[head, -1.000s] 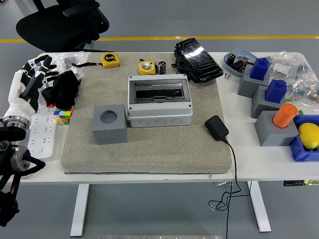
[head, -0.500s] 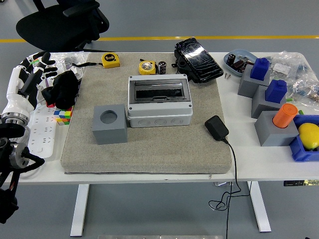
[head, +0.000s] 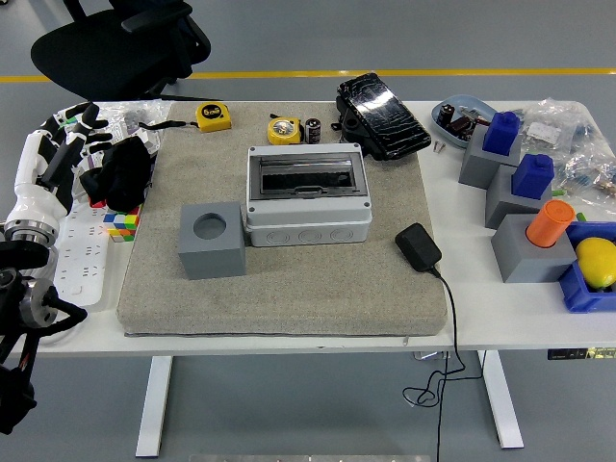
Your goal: Fetch the battery,place it into the box,close the lid of the box
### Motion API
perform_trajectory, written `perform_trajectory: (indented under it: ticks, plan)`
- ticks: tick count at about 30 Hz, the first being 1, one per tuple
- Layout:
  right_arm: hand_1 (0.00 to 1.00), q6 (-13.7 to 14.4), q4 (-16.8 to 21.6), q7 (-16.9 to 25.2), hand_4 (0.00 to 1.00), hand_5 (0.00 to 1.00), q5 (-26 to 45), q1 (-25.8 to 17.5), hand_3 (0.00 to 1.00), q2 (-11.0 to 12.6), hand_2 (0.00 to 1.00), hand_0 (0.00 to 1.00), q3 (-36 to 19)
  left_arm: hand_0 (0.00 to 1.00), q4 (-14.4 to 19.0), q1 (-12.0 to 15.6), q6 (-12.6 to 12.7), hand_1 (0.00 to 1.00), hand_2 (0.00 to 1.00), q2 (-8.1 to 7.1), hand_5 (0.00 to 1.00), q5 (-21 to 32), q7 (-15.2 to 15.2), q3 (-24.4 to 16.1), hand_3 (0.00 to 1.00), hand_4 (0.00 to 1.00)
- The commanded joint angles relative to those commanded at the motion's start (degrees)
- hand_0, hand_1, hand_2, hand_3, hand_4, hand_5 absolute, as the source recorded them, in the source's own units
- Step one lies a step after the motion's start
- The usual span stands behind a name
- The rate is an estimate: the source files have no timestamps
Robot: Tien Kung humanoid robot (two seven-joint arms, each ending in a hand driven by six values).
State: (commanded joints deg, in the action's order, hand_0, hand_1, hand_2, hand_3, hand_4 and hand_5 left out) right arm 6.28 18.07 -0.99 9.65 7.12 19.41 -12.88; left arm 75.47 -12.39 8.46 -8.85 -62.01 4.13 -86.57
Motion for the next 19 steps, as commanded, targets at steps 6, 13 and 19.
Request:
perform_trajectory:
  ticks: [6,13,19]
  plan:
    - [0.63,0.0,0.0,-0.1,0.938,0.493,0.0,-0.1,0.553,0.2,0.657,0.578,0.2,0.518,0.0,0.0,0.0,0.534,0.546,0.18,0.552,-0.1,0.0,0.1,0.68,0.998]
    - [0.629,0.0,0.0,-0.2,0.938,0.494,0.1,-0.3,0.554,0.3,0.657,0.579,0.5,0.517,0.1,0.3,0.0,0.533,0.547,0.1,0.553,0.0,0.0,0.1,0.68,0.998]
    - [0.629,-0.1,-0.1,-0.2,0.938,0.494,0.0,-0.4,0.554,0.1,0.657,0.579,0.3,0.517,0.3,0.4,0.0,0.533,0.547,0.33,0.553,-0.1,-0.1,0.0,0.68,0.998]
